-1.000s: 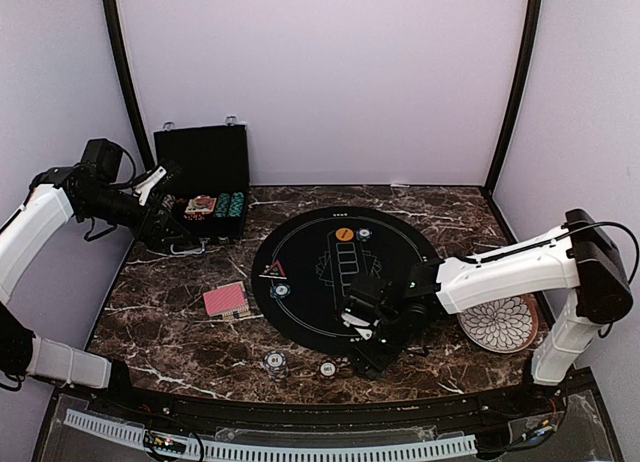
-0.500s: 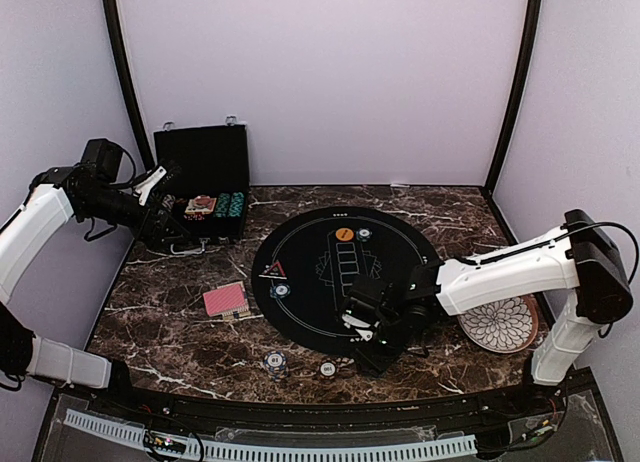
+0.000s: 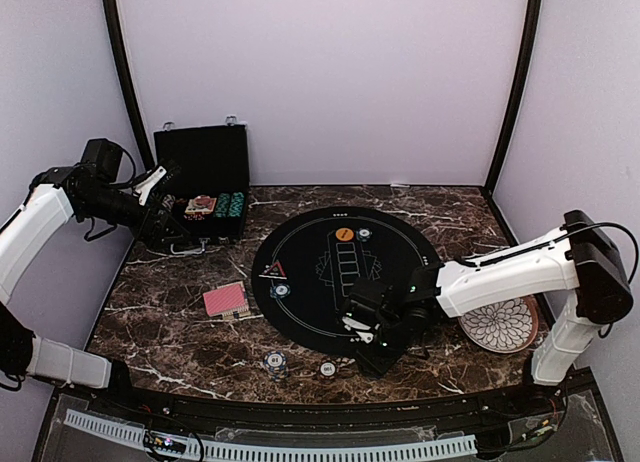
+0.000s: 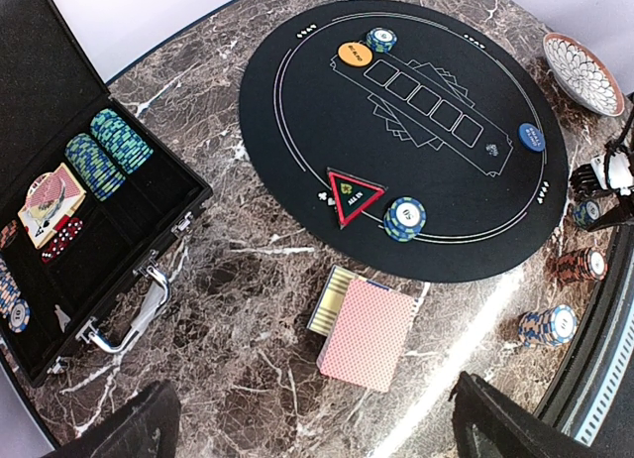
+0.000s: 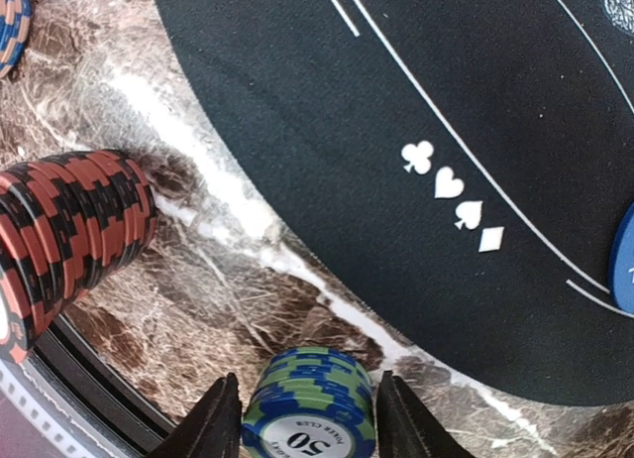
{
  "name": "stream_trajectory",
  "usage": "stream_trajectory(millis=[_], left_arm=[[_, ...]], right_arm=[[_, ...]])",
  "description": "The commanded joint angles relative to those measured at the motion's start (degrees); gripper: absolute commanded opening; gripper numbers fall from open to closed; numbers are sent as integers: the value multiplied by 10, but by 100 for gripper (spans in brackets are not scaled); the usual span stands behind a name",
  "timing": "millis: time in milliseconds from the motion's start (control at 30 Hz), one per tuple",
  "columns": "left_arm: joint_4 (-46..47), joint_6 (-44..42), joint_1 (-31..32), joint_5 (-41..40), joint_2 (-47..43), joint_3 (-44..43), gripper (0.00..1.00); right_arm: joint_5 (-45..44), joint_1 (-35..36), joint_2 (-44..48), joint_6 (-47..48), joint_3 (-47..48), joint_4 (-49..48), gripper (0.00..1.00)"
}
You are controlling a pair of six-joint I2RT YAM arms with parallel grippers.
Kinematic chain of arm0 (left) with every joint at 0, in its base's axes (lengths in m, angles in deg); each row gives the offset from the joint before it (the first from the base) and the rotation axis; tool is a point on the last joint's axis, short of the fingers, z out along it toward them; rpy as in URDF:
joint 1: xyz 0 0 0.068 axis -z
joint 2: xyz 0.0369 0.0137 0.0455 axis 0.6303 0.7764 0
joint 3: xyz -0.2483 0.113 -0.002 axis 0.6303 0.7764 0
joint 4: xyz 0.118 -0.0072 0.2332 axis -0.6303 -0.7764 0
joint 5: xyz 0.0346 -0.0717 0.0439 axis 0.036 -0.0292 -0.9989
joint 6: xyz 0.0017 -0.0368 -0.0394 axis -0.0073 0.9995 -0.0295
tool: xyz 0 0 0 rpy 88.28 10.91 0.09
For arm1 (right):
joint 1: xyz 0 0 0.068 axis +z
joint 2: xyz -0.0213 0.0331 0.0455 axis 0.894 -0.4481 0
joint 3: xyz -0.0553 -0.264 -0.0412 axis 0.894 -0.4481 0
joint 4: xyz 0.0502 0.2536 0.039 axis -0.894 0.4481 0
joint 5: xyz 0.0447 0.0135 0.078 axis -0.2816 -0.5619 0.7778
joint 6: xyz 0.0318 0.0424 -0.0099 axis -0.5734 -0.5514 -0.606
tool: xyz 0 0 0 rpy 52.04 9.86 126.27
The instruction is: Distribute texas hold em gaming equipment
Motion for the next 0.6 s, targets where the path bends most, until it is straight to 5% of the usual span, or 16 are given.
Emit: stream_trajectory(millis=[0,300,567], left_arm=[[-11,-5,3,2,-8,-13,99],[-10,-6,3,1,-9,-12,99],[-8,-6,3,-2,-9,-11,99]], right_arm=[[7,8,-3,-3,-8,-10,46],[8,15,-4,-5,-10,-8,51],[1,15,-1,-6,-10,-7,35]])
